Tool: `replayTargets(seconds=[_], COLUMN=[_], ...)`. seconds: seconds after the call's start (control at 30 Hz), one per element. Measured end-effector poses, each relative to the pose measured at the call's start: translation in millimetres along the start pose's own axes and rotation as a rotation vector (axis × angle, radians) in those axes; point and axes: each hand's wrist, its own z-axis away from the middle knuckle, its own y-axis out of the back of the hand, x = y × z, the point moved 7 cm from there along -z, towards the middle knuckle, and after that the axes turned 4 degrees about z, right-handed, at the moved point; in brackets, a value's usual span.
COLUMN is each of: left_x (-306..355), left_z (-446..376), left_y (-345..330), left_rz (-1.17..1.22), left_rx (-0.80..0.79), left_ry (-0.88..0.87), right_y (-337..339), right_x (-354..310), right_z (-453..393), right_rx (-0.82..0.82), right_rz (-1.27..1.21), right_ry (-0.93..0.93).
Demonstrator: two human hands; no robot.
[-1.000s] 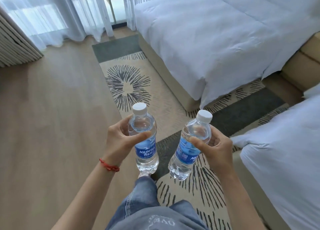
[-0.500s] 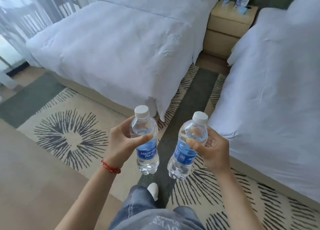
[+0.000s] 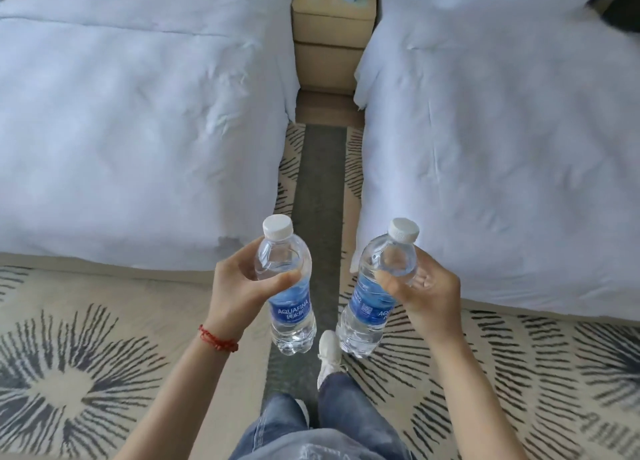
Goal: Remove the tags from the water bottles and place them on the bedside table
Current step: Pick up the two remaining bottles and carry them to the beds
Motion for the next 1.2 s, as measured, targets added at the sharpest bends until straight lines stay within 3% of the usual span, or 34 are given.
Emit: replayTargets(seconds=[0.67, 1.2], left_x=[16.5, 39.3], left_z=[-344.7, -696.2], left_y=[-34.6, -10.8], left_rz=[0.003, -0.065], left_rx=[0.033, -0.066], left_ry=[-0.071, -0.109], right_y=[-3.0, -85.6], right_x=[12.2, 17.6], right_z=[-353.1, -666.6], right_rx=[0.041, 0.162], right_rz=[0.143, 0.224], right_ry=[-0.025, -0.043])
